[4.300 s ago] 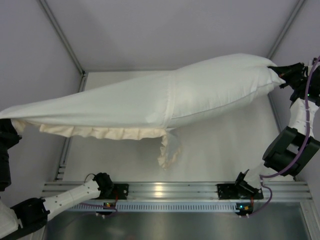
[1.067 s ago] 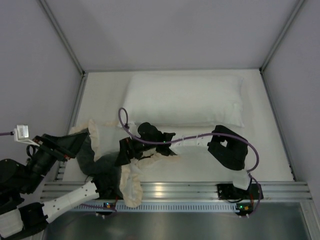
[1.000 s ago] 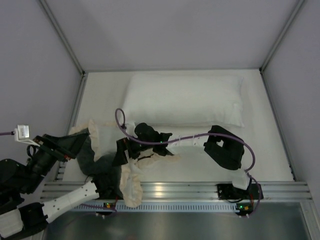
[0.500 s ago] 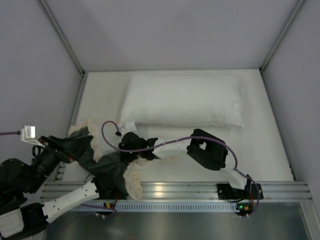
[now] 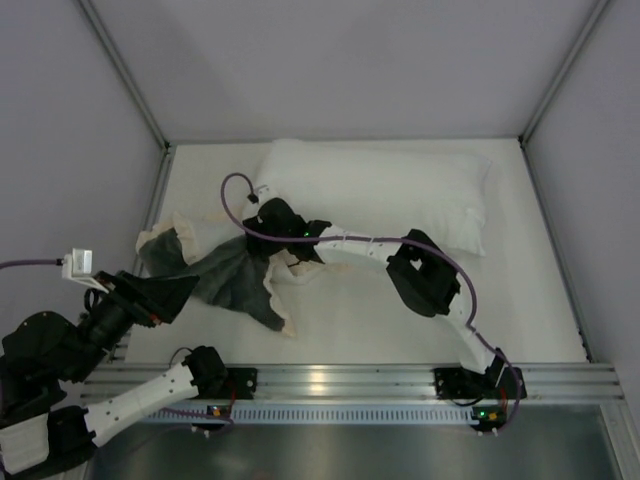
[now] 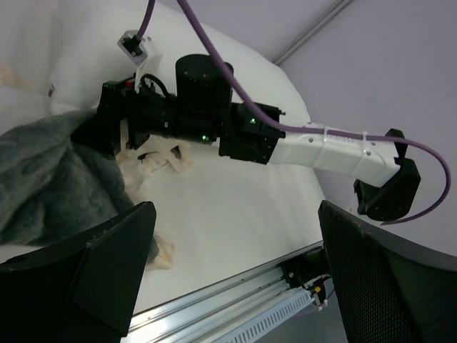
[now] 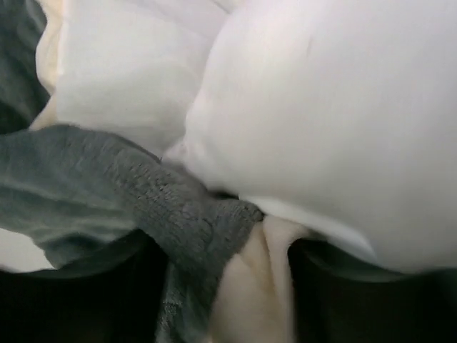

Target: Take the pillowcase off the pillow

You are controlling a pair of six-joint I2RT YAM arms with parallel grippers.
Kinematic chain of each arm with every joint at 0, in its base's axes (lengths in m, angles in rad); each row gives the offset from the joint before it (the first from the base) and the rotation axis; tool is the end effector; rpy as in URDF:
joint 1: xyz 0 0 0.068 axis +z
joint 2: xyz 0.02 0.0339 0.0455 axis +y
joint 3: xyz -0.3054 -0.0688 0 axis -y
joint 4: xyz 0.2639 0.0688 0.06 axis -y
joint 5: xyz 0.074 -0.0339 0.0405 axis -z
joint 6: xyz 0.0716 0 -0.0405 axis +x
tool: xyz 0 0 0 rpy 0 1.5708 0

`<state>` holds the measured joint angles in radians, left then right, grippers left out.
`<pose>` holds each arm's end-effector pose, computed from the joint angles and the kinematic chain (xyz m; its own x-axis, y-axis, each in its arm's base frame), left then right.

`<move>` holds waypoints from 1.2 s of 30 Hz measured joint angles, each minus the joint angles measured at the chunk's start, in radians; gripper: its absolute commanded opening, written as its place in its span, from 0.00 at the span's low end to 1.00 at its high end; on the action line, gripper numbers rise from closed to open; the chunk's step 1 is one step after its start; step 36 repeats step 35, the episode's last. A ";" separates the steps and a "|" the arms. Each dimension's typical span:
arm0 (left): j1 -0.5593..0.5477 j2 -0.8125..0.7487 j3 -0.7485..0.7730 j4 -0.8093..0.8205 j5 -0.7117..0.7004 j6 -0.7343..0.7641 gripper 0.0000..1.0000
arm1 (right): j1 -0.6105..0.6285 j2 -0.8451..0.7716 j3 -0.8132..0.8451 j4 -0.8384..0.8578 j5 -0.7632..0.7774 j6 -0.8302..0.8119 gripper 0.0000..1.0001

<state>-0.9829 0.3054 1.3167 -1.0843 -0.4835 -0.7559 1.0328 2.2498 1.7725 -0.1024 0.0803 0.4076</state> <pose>0.0027 0.0559 0.4508 -0.3584 -0.5573 -0.7490 0.3212 0.6797 -0.6594 0.3100 0.5083 0.2036 -0.5834 -0.2065 -0.7855 -0.6430 0.7083 0.2913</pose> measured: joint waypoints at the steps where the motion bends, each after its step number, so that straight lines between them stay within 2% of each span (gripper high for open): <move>1: 0.000 0.000 -0.013 0.001 0.003 -0.002 0.99 | -0.016 0.002 0.006 -0.005 -0.014 -0.012 0.81; 3: 0.000 0.000 -0.038 0.003 0.013 -0.003 0.99 | -0.027 -0.002 0.000 -0.011 -0.020 -0.029 0.88; 4: 0.000 0.000 -0.050 0.006 0.018 -0.004 0.99 | -0.025 -0.017 -0.038 0.006 -0.021 -0.034 0.97; 5: 0.000 0.000 -0.061 0.011 0.020 -0.005 0.99 | -0.021 -0.040 -0.086 0.013 -0.018 -0.032 0.99; 12: 0.000 0.057 -0.144 0.060 0.040 -0.010 0.99 | 0.042 -0.386 -0.592 0.013 0.041 -0.012 0.99; 19: 0.000 0.097 -0.286 0.169 0.076 -0.030 0.99 | 0.159 -0.753 -0.774 -0.032 0.238 0.043 0.99; 26: 0.000 0.112 -0.451 0.253 0.084 -0.128 0.99 | 0.163 -1.039 -1.061 -0.155 0.434 0.156 0.99; 31: 0.000 0.112 -0.601 0.342 0.117 -0.207 0.99 | 0.163 -1.274 -1.247 -0.262 0.499 0.277 0.99; 35: 0.000 0.109 -0.763 0.453 0.183 -0.259 0.99 | 0.163 -1.499 -1.344 -0.274 0.500 0.341 1.00; 36: 0.000 0.109 -0.763 0.453 0.183 -0.259 0.99 | 0.163 -1.499 -1.344 -0.274 0.500 0.341 1.00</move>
